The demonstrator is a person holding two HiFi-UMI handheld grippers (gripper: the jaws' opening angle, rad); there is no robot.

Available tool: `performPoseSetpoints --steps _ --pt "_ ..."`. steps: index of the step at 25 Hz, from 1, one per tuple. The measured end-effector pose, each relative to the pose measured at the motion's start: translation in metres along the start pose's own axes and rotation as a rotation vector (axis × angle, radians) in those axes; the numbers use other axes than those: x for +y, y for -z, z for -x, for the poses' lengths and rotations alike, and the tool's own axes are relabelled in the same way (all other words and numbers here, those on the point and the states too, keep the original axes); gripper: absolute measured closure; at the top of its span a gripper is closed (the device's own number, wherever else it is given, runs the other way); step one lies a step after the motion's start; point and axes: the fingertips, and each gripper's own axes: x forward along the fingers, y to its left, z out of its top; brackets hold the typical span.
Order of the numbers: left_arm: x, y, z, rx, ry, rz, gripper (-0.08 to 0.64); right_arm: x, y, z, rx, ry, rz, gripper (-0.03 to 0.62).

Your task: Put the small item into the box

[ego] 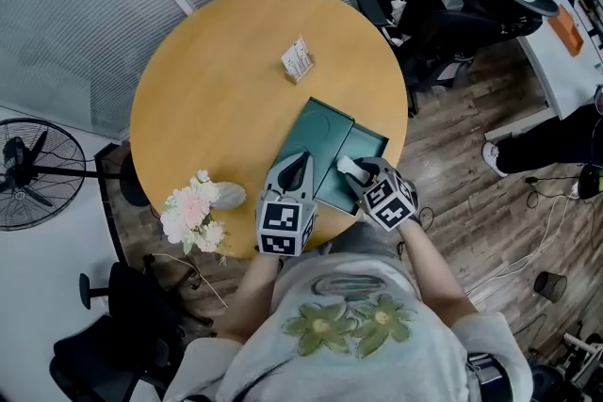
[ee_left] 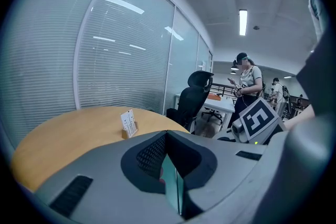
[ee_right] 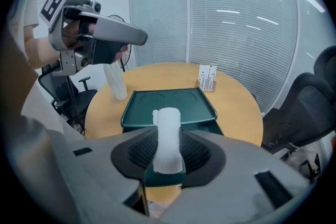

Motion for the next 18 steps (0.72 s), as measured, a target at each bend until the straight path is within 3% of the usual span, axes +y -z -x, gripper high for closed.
performPoseSetpoints --steps 18 --pt "0.015 0.006 -0.006 0.021 -0.048 0.023 0.557 -0.001 0.023 -0.037 0.121 -0.08 0.07 0.457"
